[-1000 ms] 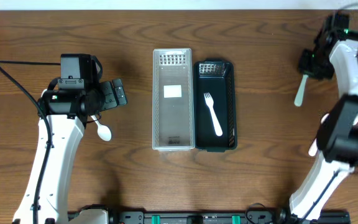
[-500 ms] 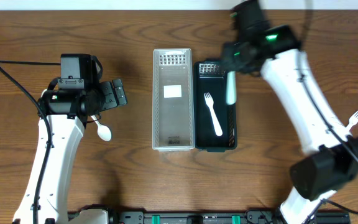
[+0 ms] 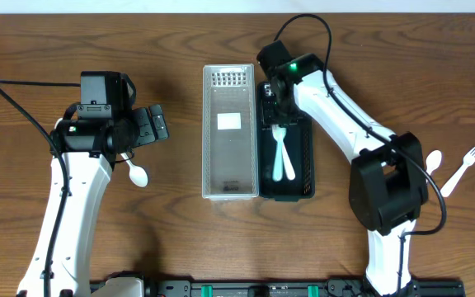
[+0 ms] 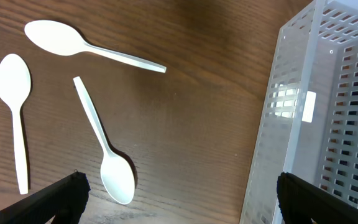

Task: Pack container
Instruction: 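Place the mint-green fork in the black basket and release, then return the right gripper and grasp the white spoon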

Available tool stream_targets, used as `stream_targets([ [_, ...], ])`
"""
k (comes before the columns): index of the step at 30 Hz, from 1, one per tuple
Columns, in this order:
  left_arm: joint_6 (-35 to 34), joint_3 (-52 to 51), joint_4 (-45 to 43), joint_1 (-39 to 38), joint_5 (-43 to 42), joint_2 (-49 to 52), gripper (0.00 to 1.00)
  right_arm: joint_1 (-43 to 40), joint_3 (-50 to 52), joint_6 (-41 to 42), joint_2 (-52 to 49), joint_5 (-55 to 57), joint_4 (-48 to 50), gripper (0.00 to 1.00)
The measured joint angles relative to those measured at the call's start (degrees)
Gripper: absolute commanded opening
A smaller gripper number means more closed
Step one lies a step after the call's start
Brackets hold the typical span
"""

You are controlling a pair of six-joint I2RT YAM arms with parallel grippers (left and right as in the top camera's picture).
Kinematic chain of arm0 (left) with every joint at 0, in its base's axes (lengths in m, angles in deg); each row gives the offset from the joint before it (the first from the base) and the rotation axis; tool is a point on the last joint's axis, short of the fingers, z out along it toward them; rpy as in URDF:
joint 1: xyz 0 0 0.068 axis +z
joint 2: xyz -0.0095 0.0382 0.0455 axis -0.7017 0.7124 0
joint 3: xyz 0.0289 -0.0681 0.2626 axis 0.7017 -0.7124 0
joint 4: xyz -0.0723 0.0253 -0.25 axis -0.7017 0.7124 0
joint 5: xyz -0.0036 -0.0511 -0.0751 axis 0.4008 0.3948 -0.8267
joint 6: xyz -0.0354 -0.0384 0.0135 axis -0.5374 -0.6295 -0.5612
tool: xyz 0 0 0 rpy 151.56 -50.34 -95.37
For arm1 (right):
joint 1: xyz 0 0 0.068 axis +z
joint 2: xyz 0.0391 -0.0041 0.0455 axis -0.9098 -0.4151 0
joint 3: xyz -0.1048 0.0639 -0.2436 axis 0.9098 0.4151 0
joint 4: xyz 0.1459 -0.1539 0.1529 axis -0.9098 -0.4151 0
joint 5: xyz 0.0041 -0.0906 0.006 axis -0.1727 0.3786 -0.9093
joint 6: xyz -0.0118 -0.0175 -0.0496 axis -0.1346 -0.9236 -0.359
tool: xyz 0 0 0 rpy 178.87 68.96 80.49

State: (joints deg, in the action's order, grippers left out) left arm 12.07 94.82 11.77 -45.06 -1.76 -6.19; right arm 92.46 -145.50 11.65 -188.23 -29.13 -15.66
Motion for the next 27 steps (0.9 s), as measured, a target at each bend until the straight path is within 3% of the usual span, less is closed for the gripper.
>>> stream_targets([
  [7, 0.0, 0.0, 0.0, 0.0, 0.0, 0.0, 0.98, -6.3, 0.0, -0.1, 10.8, 4.8, -2.5, 0.70],
  [11, 0.0, 0.0, 0.0, 0.0, 0.0, 0.0, 0.98, -16.9, -0.5, -0.1, 18.4, 8.8, -6.8, 0.69],
  [15, 0.0, 0.0, 0.0, 0.0, 0.0, 0.0, 0.98, -27.1, 0.1, -0.1, 19.9, 10.9, -8.0, 0.70],
  [20, 0.0, 0.0, 0.0, 0.0, 0.0, 0.0, 0.98, -36.2, 8.7, -0.1, 19.7, 10.7, -4.0, 0.77],
  [27, 0.0, 0.0, 0.0, 0.0, 0.0, 0.0, 0.98, -45.1, 23.5, -3.7, 19.2, 7.2, 5.6, 0.80],
])
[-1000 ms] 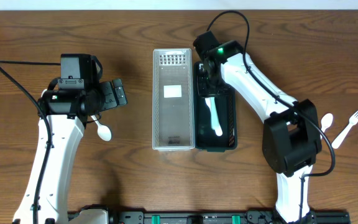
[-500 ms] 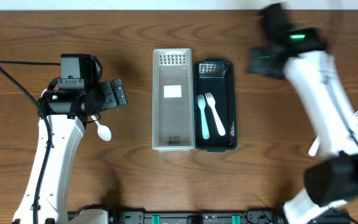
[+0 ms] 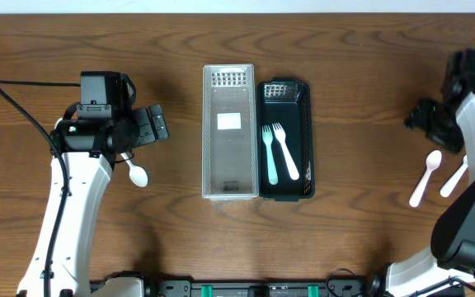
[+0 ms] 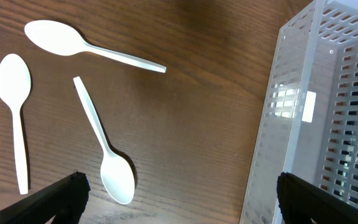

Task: Pack container
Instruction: 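Return the right gripper and grasp the white spoon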

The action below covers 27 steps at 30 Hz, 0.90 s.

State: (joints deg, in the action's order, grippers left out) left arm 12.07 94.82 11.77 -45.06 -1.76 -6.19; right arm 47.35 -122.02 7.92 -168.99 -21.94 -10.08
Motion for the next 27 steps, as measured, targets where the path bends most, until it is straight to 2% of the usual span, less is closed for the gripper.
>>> stream_targets([
  [4, 0.0, 0.0, 0.0, 0.0, 0.0, 0.0, 0.98, -3.1, 5.0, -1.2, 0.0, -0.8, 3.6, 0.86],
  [12, 0.0, 0.0, 0.0, 0.0, 0.0, 0.0, 0.98, -5.3, 12.7, -4.1, 0.0, -2.9, 13.0, 0.88],
  [23, 0.0, 0.0, 0.0, 0.0, 0.0, 0.0, 0.98, -5.3, 22.9, -4.9, 0.0, -4.5, 26.0, 0.87],
  [27, 0.0, 0.0, 0.0, 0.0, 0.0, 0.0, 0.98, -5.3, 23.3, -5.2, 0.0, -5.0, 27.5, 0.81],
])
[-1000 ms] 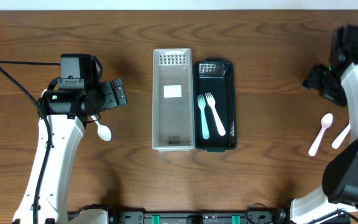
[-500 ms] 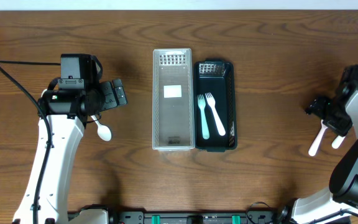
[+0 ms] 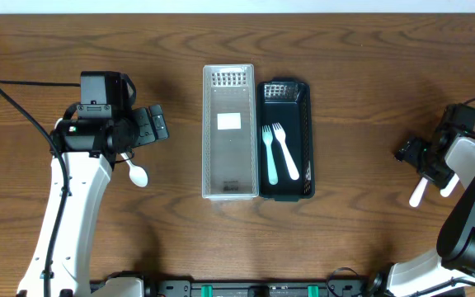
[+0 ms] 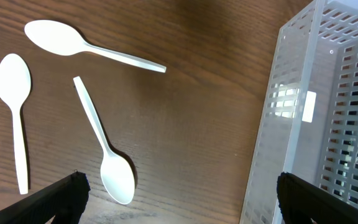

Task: Pack container
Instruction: 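Return the right gripper and grasp the white spoon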

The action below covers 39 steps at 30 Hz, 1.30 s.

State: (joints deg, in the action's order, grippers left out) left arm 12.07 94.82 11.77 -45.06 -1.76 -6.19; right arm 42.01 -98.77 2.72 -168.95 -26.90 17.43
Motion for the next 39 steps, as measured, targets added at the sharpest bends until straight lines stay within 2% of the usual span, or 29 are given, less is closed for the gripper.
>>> stream_targets([
  [3, 0.0, 0.0, 0.0, 0.0, 0.0, 0.0, 0.98, 0.0, 0.0, -0.4, 0.0, 0.0, 0.2, 0.71],
  [6, 0.0, 0.0, 0.0, 0.0, 0.0, 0.0, 0.98, 0.0, 0.0, -0.5, 0.0, 0.1, 0.3, 0.50],
  [10, 0.0, 0.0, 0.0, 0.0, 0.0, 0.0, 0.98, 0.0, 0.0, -0.6, 0.0, -0.1, 0.4, 0.30],
  [20, 0.0, 0.0, 0.0, 0.0, 0.0, 0.0, 0.98, 0.0, 0.0, -0.5, 0.0, 0.1, 0.3, 0.10],
  [22, 0.0, 0.0, 0.0, 0.0, 0.0, 0.0, 0.98, 0.0, 0.0, -0.6, 0.0, 0.2, 0.4, 0.02],
  [32, 0.0, 0.0, 0.0, 0.0, 0.0, 0.0, 0.98, 0.9, -1.0, -0.5, 0.3, -4.4, -3.6, 0.01],
  [36, 0.0, 0.0, 0.0, 0.0, 0.0, 0.0, 0.98, 5.3, -4.7, -0.5, 1.4, -7.9, -8.8, 0.01],
  [39, 0.0, 0.0, 0.0, 0.0, 0.0, 0.0, 0.98, 11.6, -10.1, -0.5, 4.3, -9.0, -12.1, 0.01],
])
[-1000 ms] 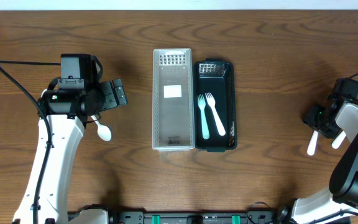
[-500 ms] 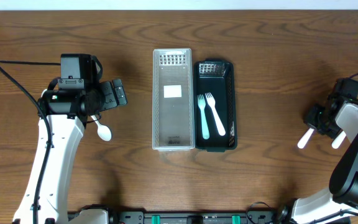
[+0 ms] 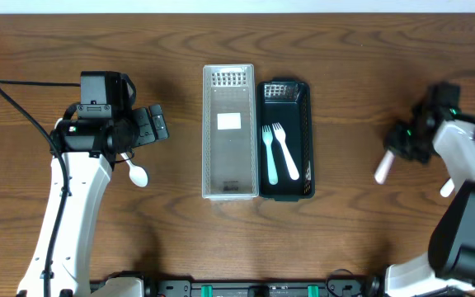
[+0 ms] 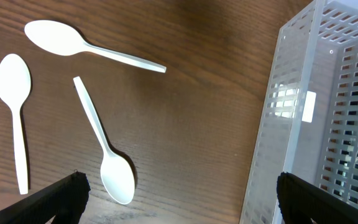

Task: Pack container
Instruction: 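Return the right gripper and grasp the white spoon, then place the white spoon in the black basket and release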

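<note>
A clear perforated container point(image 3: 229, 132) stands mid-table with a black container point(image 3: 306, 124) against its right side. Two forks point(image 3: 277, 153) lie in the black one. My left gripper point(image 4: 179, 208) hangs open beside the clear container's wall point(image 4: 272, 124), with nothing between its fingers. Three white spoons point(image 4: 101, 146) lie loose on the wood below it. At the far right my right gripper point(image 3: 398, 150) is shut on a white spoon point(image 3: 383, 169), whose end sticks out down-left of the fingers.
Another white utensil end point(image 3: 446, 188) lies at the right edge beside the right arm. A black cable point(image 3: 23, 103) trails from the left arm. One spoon bowl point(image 3: 138, 175) shows under the left gripper in the overhead view.
My right gripper, which was low over the spoon at the far right, now holds it and has moved left and up the table. The left arm has not moved.
My right gripper was first over the black container, next to a fork. Then two forks lay in it and the arm was at the far right above a spoon and a fork. It then stood low at the spoon, and now holds it nearer the containers.
</note>
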Available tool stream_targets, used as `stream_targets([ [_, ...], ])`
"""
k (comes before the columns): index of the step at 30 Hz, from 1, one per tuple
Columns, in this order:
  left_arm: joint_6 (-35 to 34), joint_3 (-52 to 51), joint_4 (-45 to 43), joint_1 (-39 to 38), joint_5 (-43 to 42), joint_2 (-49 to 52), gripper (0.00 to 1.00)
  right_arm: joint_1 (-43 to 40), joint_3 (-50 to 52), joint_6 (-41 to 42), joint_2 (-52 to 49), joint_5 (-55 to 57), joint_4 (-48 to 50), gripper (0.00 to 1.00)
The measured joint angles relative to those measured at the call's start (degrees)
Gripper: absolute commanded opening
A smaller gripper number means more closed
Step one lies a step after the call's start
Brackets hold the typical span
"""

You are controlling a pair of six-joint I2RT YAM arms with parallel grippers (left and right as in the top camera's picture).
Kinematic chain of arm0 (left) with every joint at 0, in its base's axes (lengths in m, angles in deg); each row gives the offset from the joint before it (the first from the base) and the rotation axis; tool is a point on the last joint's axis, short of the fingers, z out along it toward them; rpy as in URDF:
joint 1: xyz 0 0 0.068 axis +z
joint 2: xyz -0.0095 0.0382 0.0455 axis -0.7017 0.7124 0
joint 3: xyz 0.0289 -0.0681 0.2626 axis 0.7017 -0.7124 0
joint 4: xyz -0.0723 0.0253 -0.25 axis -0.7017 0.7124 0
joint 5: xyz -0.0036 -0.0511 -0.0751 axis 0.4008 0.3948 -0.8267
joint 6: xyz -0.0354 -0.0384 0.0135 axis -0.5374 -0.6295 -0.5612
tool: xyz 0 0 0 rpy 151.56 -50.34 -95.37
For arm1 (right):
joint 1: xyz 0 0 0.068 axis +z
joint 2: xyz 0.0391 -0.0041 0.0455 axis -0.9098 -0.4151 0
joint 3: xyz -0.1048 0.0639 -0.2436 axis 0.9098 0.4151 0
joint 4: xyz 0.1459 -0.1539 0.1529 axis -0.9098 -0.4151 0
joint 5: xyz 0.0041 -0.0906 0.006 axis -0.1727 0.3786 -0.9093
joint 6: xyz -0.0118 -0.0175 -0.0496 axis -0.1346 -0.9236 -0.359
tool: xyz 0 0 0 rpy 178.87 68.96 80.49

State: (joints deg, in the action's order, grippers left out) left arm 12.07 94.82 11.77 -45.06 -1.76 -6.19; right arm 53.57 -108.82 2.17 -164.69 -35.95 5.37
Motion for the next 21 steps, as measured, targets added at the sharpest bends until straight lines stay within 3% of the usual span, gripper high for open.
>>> stream_targets([
  [7, 0.0, 0.0, 0.0, 0.0, 0.0, 0.0, 0.98, 19.9, -12.9, 0.1, 5.2, -1.1, -1.4, 0.01],
  [14, 0.0, 0.0, 0.0, 0.0, 0.0, 0.0, 0.98, 35.3, -13.7, 2.9, 2.4, 0.4, 1.4, 0.04],
  [18, 0.0, 0.0, 0.0, 0.0, 0.0, 0.0, 0.98, 38.2, -13.7, 4.9, -4.2, 1.1, 1.4, 0.27],
  [20, 0.0, 0.0, 0.0, 0.0, 0.0, 0.0, 0.98, 38.6, -13.6, 5.4, -7.5, 1.3, 1.1, 0.34],
  [21, 0.0, 0.0, 0.0, 0.0, 0.0, 0.0, 0.98, 38.8, -13.6, 5.7, -8.9, 1.3, 1.0, 0.43],
])
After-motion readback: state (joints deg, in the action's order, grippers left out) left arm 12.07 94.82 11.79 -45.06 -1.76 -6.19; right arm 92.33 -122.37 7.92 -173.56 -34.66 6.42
